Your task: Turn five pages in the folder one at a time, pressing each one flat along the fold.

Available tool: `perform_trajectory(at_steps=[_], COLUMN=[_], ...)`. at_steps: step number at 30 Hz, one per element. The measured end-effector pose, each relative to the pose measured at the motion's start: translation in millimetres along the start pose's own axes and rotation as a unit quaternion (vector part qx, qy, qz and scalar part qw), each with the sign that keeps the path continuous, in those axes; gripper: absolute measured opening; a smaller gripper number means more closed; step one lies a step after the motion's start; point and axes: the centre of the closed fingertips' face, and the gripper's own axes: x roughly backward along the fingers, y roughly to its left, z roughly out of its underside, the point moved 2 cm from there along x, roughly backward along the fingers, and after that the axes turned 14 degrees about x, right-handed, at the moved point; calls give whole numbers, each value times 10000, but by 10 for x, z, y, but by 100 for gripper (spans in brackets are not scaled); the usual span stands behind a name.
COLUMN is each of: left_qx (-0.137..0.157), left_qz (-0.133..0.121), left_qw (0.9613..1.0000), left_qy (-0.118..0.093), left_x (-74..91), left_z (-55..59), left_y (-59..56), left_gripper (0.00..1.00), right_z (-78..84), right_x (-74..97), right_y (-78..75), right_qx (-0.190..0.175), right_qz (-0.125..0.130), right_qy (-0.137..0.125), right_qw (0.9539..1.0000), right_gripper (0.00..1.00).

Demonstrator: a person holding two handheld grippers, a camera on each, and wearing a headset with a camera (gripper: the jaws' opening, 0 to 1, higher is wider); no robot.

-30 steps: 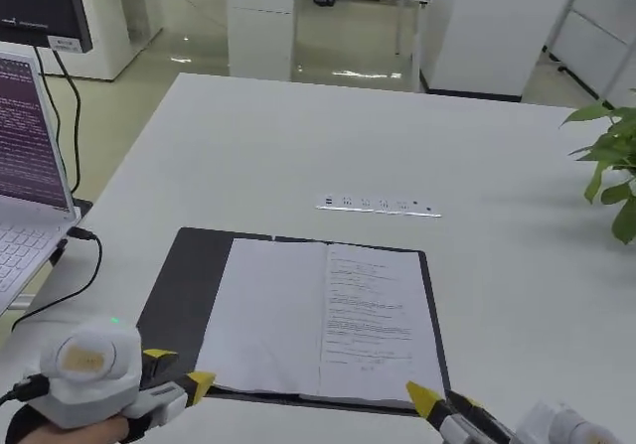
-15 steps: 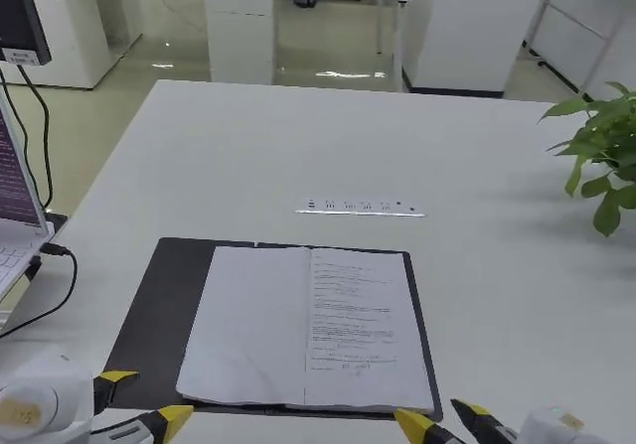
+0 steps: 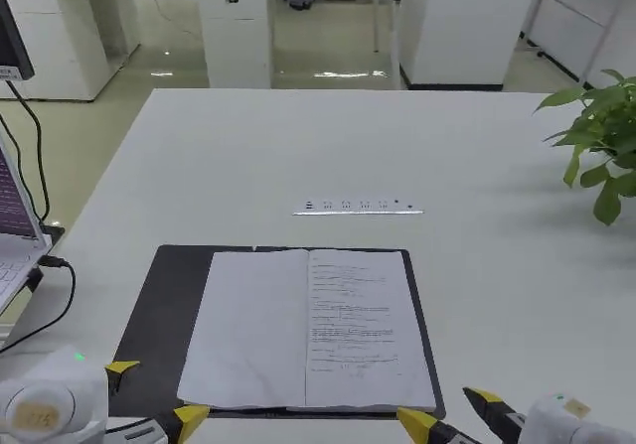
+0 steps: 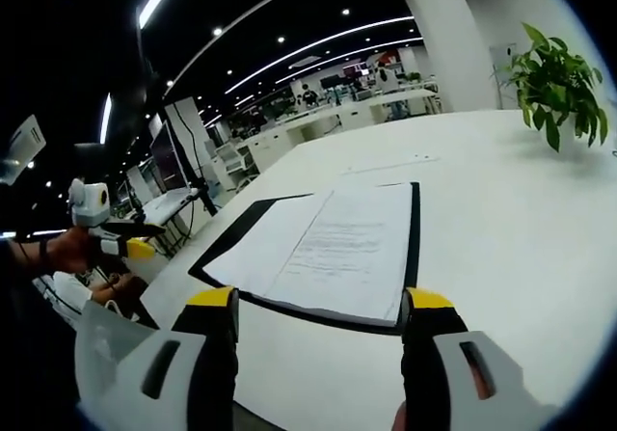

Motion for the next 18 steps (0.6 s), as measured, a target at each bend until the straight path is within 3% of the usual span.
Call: perform_trajectory(at_steps=[8, 18], left_qx=[-34, -317], left_qz=[105, 576], left_qw=[9999, 9977], left_qy=[36, 189], left_x=[-122, -474], left_z=[-43, -120], left_y=[-124, -544], left_gripper=[63, 63], right_z=[11, -31], right_x=[51, 53], right_y=[-59, -124], right_qx=[-23, -92], right_qz=[-26, -81], right_qy=[34, 11], right_qw=[10000, 9999], right_gripper=[69, 71])
